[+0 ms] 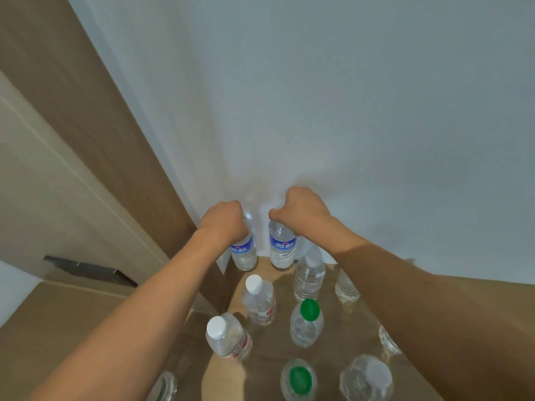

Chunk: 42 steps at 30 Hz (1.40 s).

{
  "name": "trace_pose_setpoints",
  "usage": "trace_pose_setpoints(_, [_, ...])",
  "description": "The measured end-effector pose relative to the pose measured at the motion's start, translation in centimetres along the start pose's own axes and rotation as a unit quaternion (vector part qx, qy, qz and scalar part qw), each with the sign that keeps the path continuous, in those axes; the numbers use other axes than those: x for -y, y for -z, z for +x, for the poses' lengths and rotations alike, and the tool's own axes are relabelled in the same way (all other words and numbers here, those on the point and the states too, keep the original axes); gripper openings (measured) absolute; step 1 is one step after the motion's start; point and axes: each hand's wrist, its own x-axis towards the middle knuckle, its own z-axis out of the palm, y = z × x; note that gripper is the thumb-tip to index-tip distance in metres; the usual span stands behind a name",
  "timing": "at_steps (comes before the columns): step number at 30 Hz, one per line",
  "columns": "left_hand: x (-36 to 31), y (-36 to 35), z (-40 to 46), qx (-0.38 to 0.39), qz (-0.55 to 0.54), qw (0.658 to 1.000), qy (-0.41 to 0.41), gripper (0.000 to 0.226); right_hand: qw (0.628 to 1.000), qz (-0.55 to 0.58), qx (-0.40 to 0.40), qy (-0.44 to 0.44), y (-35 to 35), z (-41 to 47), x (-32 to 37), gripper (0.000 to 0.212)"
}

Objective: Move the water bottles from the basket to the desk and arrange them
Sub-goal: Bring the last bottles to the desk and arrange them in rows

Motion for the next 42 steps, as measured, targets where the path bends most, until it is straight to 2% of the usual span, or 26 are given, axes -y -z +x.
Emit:
trace_pose_setpoints(3, [0.5, -1.5, 1.1, 0.016, -0.008, 1.000, 0.006, 0.028, 1.000, 0.005, 0.002, 0.003, -1.6, 0.5, 0.0, 0.039])
trace_pose_setpoints(14, [1.8, -3.3, 3.4, 0.020, -0.029, 0.998, 0.044, 0.029, 1.000, -0.027, 0.008, 0.003, -6.3, 2.1, 1.1, 0.025])
trace_pose_setpoints(20, [1.8, -3.5, 3.7, 0.041, -0.069, 0.996, 0.046, 0.024, 0.996, -0.063, -0.053, 0.021, -8.4, 2.4, 0.7, 0.041])
trace_pose_setpoints(22, [1.7, -3.6, 3.6, 0.044, -0.080, 0.995, 0.044, 0.022, 0.989, -0.080, -0.115, 0.038, -9.3, 1.9, 0.5, 0.042])
trace_pose_setpoints(24, [1.9, -3.7, 3.8, 0.041, -0.089, 0.994, 0.041, 0.022, 0.985, -0.071, -0.152, 0.035, -9.8, 1.8, 0.3, 0.052])
trace_pose_setpoints(26, [2.0, -3.7, 3.8, 0.042, -0.094, 0.994, 0.035, 0.024, 0.987, -0.041, -0.149, 0.040, -10.3, 1.9, 0.1, 0.058])
trace_pose_setpoints(36, [2.0, -4.0, 3.6, 0.032, -0.091, 0.995, 0.032, 0.036, 0.998, -0.012, -0.045, 0.047, -8.8, 1.7, -0.2, 0.050])
trace_pose_setpoints(42, [2.0, -4.3, 3.9, 0.038, -0.094, 0.994, 0.036, 0.024, 0.999, 0.019, -0.026, 0.031, -8.9, 1.7, -0.6, 0.044])
